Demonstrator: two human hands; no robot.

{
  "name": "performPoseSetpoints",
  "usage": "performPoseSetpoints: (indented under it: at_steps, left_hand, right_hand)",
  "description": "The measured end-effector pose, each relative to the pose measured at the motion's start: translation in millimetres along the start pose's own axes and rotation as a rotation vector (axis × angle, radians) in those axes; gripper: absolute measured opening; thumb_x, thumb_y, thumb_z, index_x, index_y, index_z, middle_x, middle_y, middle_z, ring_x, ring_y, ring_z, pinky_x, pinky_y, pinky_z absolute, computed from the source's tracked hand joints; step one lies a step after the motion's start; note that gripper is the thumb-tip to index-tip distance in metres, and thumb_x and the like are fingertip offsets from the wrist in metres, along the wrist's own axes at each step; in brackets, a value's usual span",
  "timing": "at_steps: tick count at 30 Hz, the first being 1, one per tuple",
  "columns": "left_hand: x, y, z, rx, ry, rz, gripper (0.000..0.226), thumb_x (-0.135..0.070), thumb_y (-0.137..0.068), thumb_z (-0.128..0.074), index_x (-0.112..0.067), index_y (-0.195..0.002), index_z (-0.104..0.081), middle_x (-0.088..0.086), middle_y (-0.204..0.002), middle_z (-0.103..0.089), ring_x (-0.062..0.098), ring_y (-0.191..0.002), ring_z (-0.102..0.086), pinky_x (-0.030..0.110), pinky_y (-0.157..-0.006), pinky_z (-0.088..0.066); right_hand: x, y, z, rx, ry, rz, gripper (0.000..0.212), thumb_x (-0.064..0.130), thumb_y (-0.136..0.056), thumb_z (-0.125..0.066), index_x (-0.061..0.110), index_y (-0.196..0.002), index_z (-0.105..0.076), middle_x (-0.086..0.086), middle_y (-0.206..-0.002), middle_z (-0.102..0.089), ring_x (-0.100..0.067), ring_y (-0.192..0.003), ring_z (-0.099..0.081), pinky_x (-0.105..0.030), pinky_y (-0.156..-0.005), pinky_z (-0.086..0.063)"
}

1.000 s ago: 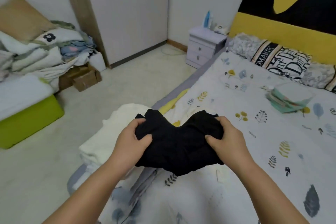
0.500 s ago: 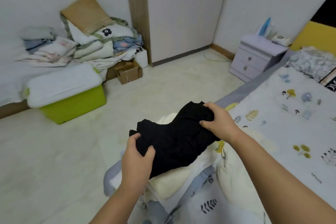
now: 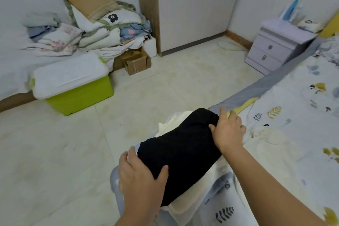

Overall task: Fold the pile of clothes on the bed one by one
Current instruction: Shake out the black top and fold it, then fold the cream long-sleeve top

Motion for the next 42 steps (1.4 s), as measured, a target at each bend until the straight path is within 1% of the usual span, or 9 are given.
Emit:
performPoseSetpoints:
  at_steps: [3, 5, 8, 10, 12, 19, 26, 33, 42]
  left_hand:
    - [-15.4, -7.3, -1.6, -0.188, -0.265, -0.441, 0.075, -0.038, -0.064, -0.077, -0.003, -0.126, -0.054, 0.026, -0.133, -0.048, 0.044, -0.122, -0.048, 0.062, -0.088, -0.041]
    - [-24.9, -12.8, -8.7, -0.115, -0.384, -0.630, 0.064, -0.041, -0.071, -0.072, -0.008, -0.124, -0.058, 0.021, -0.134, -0.051, 0.040, -0.123, -0.049, 0.064, -0.089, -0.040]
    - [-18.5, -24.4, -27.9, 0.275, -0.510, -0.580, 0.074, -0.059, -0.088, -0.041, -0.020, -0.148, -0.021, 0.006, -0.156, -0.018, 0.026, -0.144, -0.017, 0.054, -0.112, -0.017]
    - [-5.9, -32.9, -39.8, 0.372, -0.524, -0.511, 0.069, -0.061, -0.092, -0.018, -0.028, -0.149, 0.003, -0.004, -0.158, 0.004, 0.018, -0.146, 0.004, 0.047, -0.115, 0.000]
    - [-2.1, -37.2, -44.4, 0.383, -0.529, -0.515, 0.069, -0.062, -0.092, -0.015, -0.030, -0.148, 0.006, -0.006, -0.158, 0.007, 0.017, -0.145, 0.007, 0.046, -0.115, 0.002]
    - [-29.2, -36.1, -24.1, 0.404, -0.541, -0.516, 0.067, -0.057, -0.092, -0.033, -0.026, -0.147, -0.013, 0.000, -0.157, -0.006, 0.022, -0.145, -0.001, 0.050, -0.115, -0.005]
    - [-96.3, -4.3, -24.0, 0.343, -0.180, -0.725, 0.038, -0.033, -0.091, -0.048, -0.025, -0.129, -0.049, -0.009, -0.131, -0.049, 0.013, -0.124, -0.040, 0.027, -0.102, -0.031]
    - [-146.9, 47.0, -83.0, 0.483, -0.168, -0.898, 0.032, -0.027, -0.092, -0.042, -0.025, -0.123, -0.052, -0.007, -0.116, -0.057, 0.015, -0.107, -0.049, 0.028, -0.088, -0.039]
    - [-146.4, 80.9, -205.8, 0.680, -0.339, -0.884, 0.029, -0.021, -0.090, -0.043, -0.018, -0.118, -0.052, 0.001, -0.113, -0.057, 0.018, -0.102, -0.053, 0.025, -0.079, -0.039]
  right_hand:
    - [14.0, 16.7, -8.3, -0.036, -0.007, -0.014, 0.066, 0.047, -0.094, -0.039, 0.022, -0.149, -0.011, -0.016, -0.155, -0.009, -0.032, -0.142, -0.006, -0.055, -0.110, -0.013]
    - [20.1, 25.5, -21.0, 0.094, -0.008, 0.051, 0.068, 0.055, -0.095, -0.027, 0.025, -0.150, -0.001, -0.012, -0.157, 0.005, -0.029, -0.144, 0.008, -0.058, -0.111, -0.003]
    - [17.3, 27.8, -37.9, 0.277, 0.013, 0.112, 0.071, 0.059, -0.094, -0.019, 0.025, -0.149, 0.010, -0.010, -0.157, 0.013, -0.024, -0.144, 0.014, -0.056, -0.112, 0.000]
    - [12.9, 25.2, -42.0, 0.307, 0.004, 0.116, 0.072, 0.060, -0.094, -0.019, 0.025, -0.148, 0.011, -0.009, -0.157, 0.012, -0.024, -0.144, 0.013, -0.056, -0.113, -0.001]
    - [10.1, 23.5, -41.2, 0.323, -0.009, 0.119, 0.072, 0.060, -0.094, -0.020, 0.025, -0.149, 0.010, -0.009, -0.158, 0.011, -0.023, -0.145, 0.012, -0.055, -0.113, -0.001]
    - [-5.1, 28.4, -3.3, 0.192, -0.275, 0.145, 0.064, 0.045, -0.097, -0.037, 0.019, -0.149, -0.011, -0.011, -0.157, -0.007, -0.024, -0.144, -0.009, -0.039, -0.115, -0.017]
    - [-70.5, 62.9, 34.0, 0.136, -0.272, 0.060, 0.036, 0.029, -0.097, -0.043, 0.016, -0.130, -0.049, -0.006, -0.126, -0.050, -0.021, -0.115, -0.047, -0.028, -0.091, -0.037]
    - [-161.4, 107.1, 28.4, 0.242, -0.216, -0.154, 0.032, 0.023, -0.096, -0.042, 0.018, -0.127, -0.051, -0.005, -0.127, -0.053, -0.023, -0.117, -0.048, -0.028, -0.093, -0.037]
    - [-257.2, 136.9, -23.1, 0.328, -0.219, -0.361, 0.035, 0.019, -0.096, -0.037, 0.019, -0.128, -0.049, -0.004, -0.125, -0.052, -0.021, -0.116, -0.047, -0.027, -0.093, -0.039]
Point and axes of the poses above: each hand's wrist, its own y-axis away from the middle knuckle, its own z-axis out of the back of the hand, x = y × z, the point moved 1 cm from there along -y, towards the middle knuckle
